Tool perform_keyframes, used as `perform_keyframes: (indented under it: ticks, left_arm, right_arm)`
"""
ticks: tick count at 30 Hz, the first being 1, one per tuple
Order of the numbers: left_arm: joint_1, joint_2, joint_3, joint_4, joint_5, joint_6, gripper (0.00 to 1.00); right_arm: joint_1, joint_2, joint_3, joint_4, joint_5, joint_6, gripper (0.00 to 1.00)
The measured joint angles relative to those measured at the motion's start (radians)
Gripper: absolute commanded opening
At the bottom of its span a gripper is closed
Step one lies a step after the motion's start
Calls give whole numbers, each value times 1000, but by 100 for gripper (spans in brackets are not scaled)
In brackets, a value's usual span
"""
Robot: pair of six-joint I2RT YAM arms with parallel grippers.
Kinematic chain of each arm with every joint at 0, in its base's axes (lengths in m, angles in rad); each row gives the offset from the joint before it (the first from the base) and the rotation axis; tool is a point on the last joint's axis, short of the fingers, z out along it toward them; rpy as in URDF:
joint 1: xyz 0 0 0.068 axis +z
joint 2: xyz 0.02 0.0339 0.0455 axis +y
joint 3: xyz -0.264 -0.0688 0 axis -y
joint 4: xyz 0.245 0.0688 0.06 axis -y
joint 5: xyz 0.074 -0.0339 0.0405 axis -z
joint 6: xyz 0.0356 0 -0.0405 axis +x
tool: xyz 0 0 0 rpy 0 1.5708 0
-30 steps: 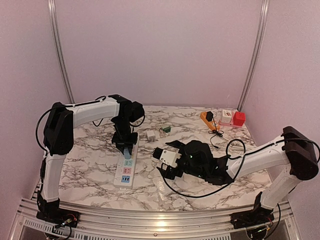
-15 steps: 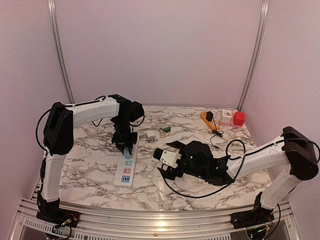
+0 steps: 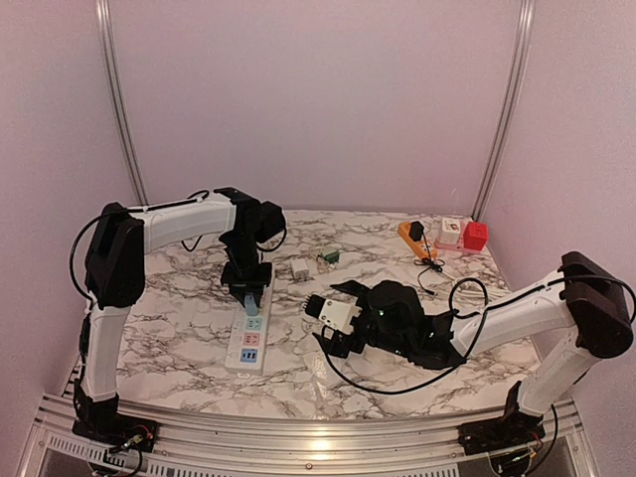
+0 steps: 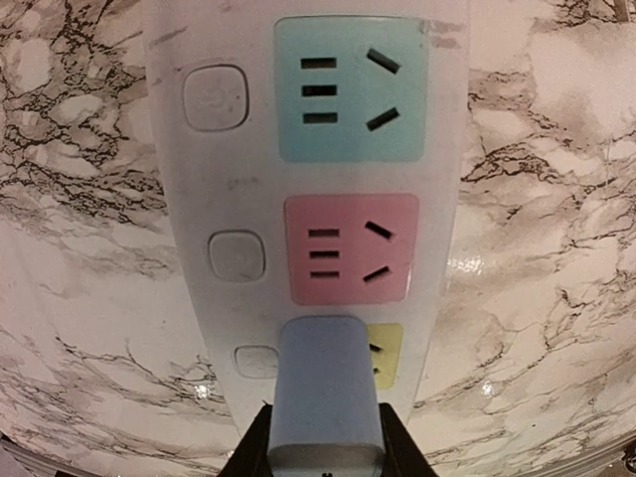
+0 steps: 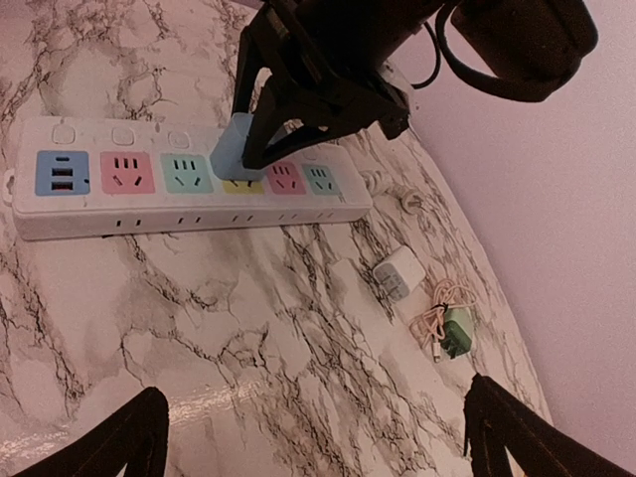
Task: Insert the plug
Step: Insert the plug into the socket slot.
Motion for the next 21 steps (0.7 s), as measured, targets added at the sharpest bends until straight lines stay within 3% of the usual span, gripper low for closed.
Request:
perform_keyframes:
  ticks: [21]
  left_arm:
    - [23, -7, -32, -8, -89, -14, 35]
  right_arm:
    - [0, 0, 0, 7, 0, 0, 98]
